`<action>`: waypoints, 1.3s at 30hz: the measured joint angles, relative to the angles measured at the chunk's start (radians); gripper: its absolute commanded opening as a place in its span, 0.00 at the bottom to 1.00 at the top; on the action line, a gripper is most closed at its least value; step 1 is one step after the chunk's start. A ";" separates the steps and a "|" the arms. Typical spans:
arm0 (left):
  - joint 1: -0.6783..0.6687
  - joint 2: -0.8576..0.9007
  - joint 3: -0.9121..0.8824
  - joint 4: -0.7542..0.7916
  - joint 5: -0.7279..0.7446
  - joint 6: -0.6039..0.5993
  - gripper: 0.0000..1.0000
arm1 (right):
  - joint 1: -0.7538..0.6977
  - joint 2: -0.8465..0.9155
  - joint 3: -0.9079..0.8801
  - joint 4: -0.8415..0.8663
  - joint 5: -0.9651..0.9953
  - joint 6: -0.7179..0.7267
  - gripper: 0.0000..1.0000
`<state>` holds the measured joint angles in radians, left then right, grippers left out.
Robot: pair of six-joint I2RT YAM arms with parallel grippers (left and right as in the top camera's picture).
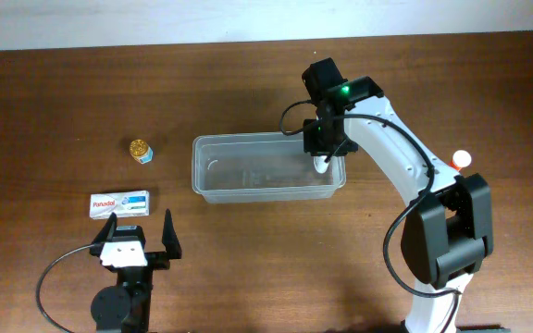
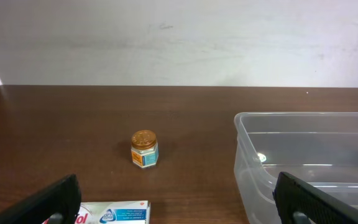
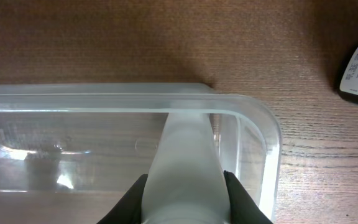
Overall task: Pack container
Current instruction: 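Carry the dropper bottle into the container's right end and release it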
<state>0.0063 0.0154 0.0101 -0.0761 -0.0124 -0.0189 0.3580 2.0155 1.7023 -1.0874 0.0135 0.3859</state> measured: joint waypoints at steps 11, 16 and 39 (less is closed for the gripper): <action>0.000 0.000 0.000 0.000 0.000 0.000 1.00 | 0.000 0.000 -0.001 0.000 0.005 -0.051 0.14; 0.000 0.000 0.000 0.000 0.000 0.000 0.99 | 0.000 0.000 -0.001 0.000 0.005 -0.057 0.14; 0.000 0.000 0.000 0.000 0.000 0.000 0.99 | 0.000 0.045 -0.011 0.021 0.009 -0.060 0.31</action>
<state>0.0063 0.0154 0.0101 -0.0757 -0.0124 -0.0189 0.3580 2.0602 1.6917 -1.0664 0.0223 0.3264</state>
